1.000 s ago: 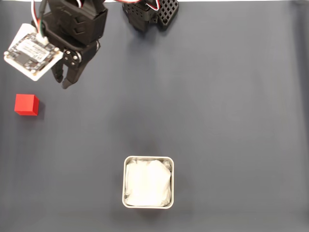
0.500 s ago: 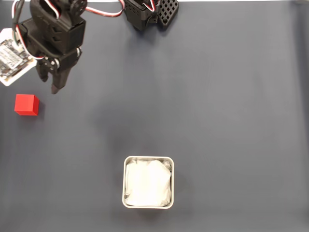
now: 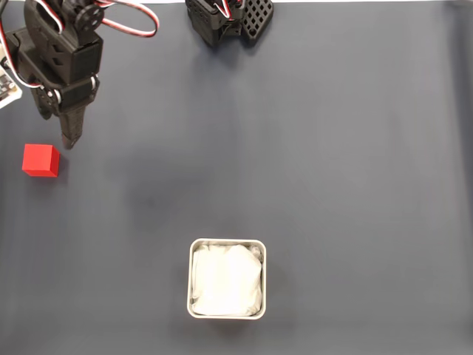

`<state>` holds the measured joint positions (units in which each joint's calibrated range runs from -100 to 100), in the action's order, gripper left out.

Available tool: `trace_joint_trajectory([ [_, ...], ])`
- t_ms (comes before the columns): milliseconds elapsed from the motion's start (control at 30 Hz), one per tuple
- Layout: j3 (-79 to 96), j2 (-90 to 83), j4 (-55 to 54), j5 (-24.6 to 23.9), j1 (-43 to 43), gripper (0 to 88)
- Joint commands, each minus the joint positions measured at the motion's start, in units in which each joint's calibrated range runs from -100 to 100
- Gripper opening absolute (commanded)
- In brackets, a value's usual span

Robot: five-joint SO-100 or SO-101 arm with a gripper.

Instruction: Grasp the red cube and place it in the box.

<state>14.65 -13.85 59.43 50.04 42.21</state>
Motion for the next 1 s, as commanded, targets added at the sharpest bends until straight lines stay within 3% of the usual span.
trace_joint_trajectory([
  [0, -2.60, -0.10, -1.31, -0.59, 1.11, 20.9],
  [500, -1.33, 4.58, -3.61, -0.93, 2.25, 32.2],
  [967, 0.68, 10.04, -10.74, -0.73, 2.75, 36.0],
])
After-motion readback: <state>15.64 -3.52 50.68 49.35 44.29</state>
